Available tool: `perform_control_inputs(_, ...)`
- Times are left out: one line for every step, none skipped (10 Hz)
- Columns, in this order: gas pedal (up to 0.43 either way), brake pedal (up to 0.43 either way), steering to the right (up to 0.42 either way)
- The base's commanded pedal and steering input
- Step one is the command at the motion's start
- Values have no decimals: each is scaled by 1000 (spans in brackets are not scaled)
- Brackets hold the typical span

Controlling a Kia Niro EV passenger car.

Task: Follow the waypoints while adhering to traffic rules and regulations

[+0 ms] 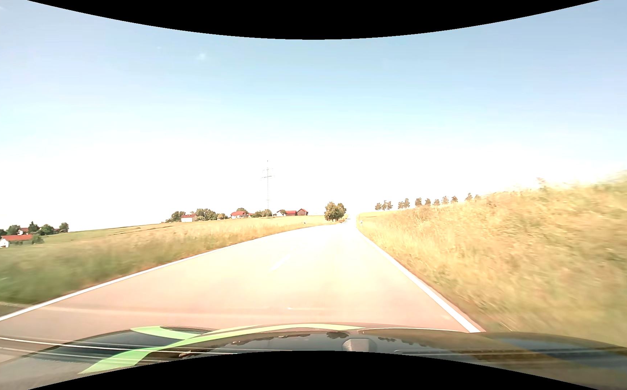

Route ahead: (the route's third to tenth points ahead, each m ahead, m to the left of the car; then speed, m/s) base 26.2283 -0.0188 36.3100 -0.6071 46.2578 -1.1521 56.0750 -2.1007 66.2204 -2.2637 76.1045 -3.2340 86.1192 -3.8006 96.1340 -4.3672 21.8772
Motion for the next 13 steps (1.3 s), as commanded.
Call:
perform_control_inputs(350, 0, 9)
perform_control_inputs(350, 0, 9)
perform_control_inputs(350, 0, 9)
perform_control_inputs(350, 0, 9)
perform_control_inputs(350, 0, 9)
perform_control_inputs(350, 0, 8)
perform_control_inputs(350, 0, 8)
perform_control_inputs(350, 0, 8)
perform_control_inputs(350, 0, 8)
perform_control_inputs(350, 0, 8)
perform_control_inputs(350, 0, 8)
perform_control_inputs(350, 0, 8)
perform_control_inputs(350, 0, 7)
